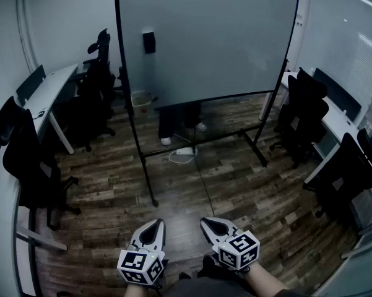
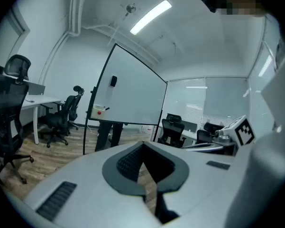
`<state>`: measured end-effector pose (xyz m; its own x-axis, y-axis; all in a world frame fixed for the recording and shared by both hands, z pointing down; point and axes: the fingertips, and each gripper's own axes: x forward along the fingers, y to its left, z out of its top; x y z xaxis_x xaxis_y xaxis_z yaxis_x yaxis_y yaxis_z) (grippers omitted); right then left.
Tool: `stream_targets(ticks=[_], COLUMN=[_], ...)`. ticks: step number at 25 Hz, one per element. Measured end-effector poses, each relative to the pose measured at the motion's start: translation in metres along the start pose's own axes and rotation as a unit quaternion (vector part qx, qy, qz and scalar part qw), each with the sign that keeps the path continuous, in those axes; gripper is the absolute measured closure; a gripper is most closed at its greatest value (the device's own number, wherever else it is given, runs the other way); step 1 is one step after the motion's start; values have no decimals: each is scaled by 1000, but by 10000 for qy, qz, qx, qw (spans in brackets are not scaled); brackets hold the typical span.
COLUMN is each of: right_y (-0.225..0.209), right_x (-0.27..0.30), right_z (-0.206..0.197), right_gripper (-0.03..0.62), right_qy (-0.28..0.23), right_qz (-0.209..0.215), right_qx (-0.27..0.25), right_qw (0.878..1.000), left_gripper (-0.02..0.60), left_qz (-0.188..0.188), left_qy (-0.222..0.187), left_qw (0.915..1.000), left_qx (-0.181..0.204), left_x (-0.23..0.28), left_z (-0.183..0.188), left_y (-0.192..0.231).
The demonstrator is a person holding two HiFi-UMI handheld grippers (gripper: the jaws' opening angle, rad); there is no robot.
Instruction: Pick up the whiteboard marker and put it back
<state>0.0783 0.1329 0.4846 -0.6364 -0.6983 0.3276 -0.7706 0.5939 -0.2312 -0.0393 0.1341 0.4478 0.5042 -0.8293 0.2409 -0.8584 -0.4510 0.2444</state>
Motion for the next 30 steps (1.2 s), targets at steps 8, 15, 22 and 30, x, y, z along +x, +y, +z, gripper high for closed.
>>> stream_targets(ticks=[8,15,22,30], right_y=[-6,-7,-16,-34], right_x=[8,13,18,51], right_z=[15,15,2,42], right_gripper=[569,569,569,568], right_qy=[-49,11,-18,-264], right_qz=[-18,-79,-433,-529], right_qx=[-111,-120,304,15], right_qw=[9999,9999,9986,9983], left_gripper=[568,568,568,568], left_qz=[32,79,236,626], left_qy=[-10,65,235,131], left_qw=[10000,9999,9994,9979], left_qx=[3,-35,103,-49], left_x=[7,8,3,15], left_z=[6,4,-7,15], left_y=[1,7,26,75])
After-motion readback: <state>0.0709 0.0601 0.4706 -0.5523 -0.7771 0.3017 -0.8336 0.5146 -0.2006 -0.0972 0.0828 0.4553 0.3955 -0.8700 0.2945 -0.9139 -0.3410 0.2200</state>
